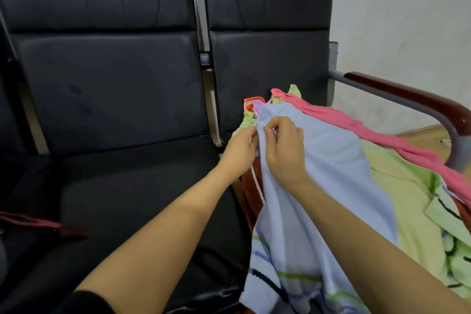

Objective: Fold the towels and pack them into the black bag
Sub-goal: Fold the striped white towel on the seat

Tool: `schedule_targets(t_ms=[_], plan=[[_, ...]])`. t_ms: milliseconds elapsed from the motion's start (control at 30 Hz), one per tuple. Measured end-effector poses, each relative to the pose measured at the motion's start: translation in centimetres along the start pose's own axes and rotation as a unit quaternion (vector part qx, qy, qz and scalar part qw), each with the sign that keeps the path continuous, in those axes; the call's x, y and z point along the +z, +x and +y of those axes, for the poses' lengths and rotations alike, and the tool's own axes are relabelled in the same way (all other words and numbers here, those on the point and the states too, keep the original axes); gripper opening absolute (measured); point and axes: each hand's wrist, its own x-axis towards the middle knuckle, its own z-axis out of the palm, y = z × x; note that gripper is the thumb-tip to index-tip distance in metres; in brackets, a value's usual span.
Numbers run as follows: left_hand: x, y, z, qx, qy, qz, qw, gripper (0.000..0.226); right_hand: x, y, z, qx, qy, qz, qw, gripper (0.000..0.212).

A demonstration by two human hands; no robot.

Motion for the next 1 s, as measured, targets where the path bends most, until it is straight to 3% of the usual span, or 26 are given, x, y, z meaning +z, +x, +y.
schedule_targets(t_ms=[67,167,233,333,433,533,667,833,933,1000], plan=[[-1.5,-0.5,0.7,-0.016,-0.031,0.053,0.998,0.019,-0.2,-0.1,0.0,0.042,0.000,-0.041,0.998,0.015],[-3.7,-1.4,1.7,-0.019,-0.014,0.065,0.998,0.017,-0.7,-1.2,0.3,0.045,-0.049,-0.136,0.988,0.056],[-5.0,-2.2,2.4,-0.016,0.002,0.060,0.998,0.014,-1.1,-1.7,0.2,0.034,-0.086,-0.166,0.982,0.070],[-6.8,-3.3,2.9,-0.034,0.033,0.072,0.996,0.015,-1.5,-2.0,-0.6,-0.008,-0.132,-0.150,0.980,0.056],[-8.7,-4.4,3.5,-0.043,0.050,0.084,0.994,0.014,-2.0,-1.6,-3.1,0.007,-0.161,-0.202,0.966,0.038],[-11.6,-5.7,4.0,-0.042,0.080,0.113,0.989,0.017,-2.2,-1.2,-7.4,0.042,-0.075,-0.212,0.974,0.033],[-16.3,-7.4,3.4,-0.058,0.151,0.154,0.975,0.011,-0.5,-1.1,-12.7,-0.071,-0.079,-0.134,0.985,0.028],[-21.8,-10.1,0.1,-0.041,0.251,0.156,0.955,0.024,2.5,-2.0,-18.6,-0.136,-0.049,-0.159,0.977,0.019],[-24.2,-12.4,-2.7,-0.090,0.325,0.124,0.933,0.007,5.3,-3.5,-20.4,-0.145,-0.022,-0.176,0.973,0.017],[-25.1,-14.0,-4.4,-0.104,0.346,0.136,0.922,0.009,7.6,-4.7,-20.7,-0.113,0.039,-0.206,0.971,0.019]])
